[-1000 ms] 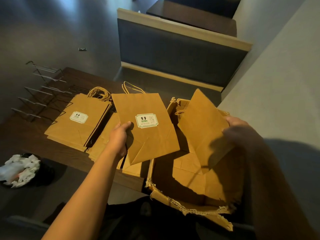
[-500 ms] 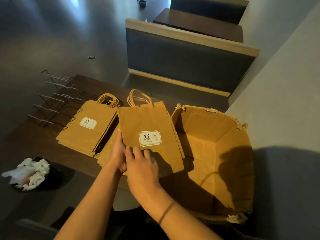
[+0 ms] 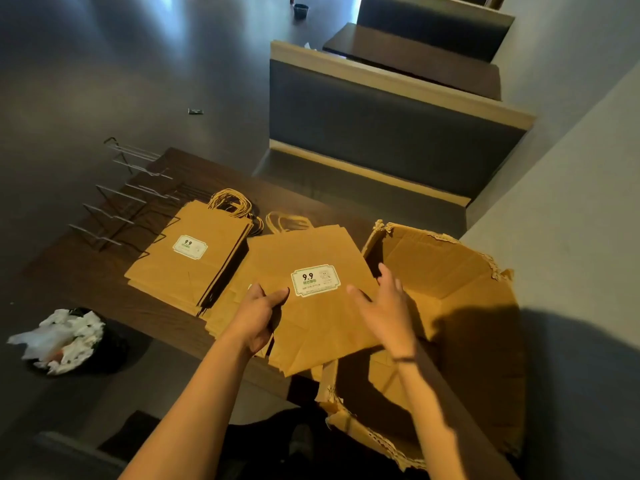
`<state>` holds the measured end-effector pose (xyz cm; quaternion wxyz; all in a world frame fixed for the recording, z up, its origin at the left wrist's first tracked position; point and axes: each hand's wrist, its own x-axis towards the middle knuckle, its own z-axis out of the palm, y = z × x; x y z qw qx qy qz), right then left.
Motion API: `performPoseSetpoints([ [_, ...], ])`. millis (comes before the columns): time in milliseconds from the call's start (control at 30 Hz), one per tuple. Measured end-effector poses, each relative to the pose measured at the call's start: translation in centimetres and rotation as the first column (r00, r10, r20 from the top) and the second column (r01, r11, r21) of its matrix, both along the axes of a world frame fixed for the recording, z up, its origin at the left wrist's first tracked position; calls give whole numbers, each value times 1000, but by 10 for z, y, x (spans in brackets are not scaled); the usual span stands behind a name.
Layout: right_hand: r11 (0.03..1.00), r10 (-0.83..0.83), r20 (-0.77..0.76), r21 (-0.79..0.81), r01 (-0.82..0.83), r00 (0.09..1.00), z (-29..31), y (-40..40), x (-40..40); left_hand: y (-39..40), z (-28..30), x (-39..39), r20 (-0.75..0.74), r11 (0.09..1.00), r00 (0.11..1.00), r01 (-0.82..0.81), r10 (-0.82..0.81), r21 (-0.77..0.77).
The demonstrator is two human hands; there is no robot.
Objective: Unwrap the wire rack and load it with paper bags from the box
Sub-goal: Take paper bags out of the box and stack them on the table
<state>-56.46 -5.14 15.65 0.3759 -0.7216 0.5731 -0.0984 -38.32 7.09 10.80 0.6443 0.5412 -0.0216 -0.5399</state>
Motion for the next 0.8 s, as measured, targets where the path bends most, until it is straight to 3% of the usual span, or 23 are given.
performPoseSetpoints([
  [67,980,-62,86,193,44,994,9,-11,-2,5,2,8,30,996,999,45,-43,-71],
  [200,934,-43,278,352,-60,960,30,-8,12,19,19,40,127,971,986,132,-107,-202],
  [300,965,-6,451,236,-113,893,33,6,43,33,29,76,184,970,978,140,-103,-199],
  [433,966,-96,639,244,-83,763,11,34,108,58,22,137,272,958,923,286,-274,-6],
  [500,972,-111,652,230,-57,750,-10,41,139,74,10,165,228,935,907,339,-355,107],
  [600,963,-147,614,267,-29,775,-42,50,192,95,-14,206,169,937,930,296,-327,185],
  [800,931,-264,531,360,68,805,-93,61,289,106,-61,290,322,942,925,93,-202,323],
])
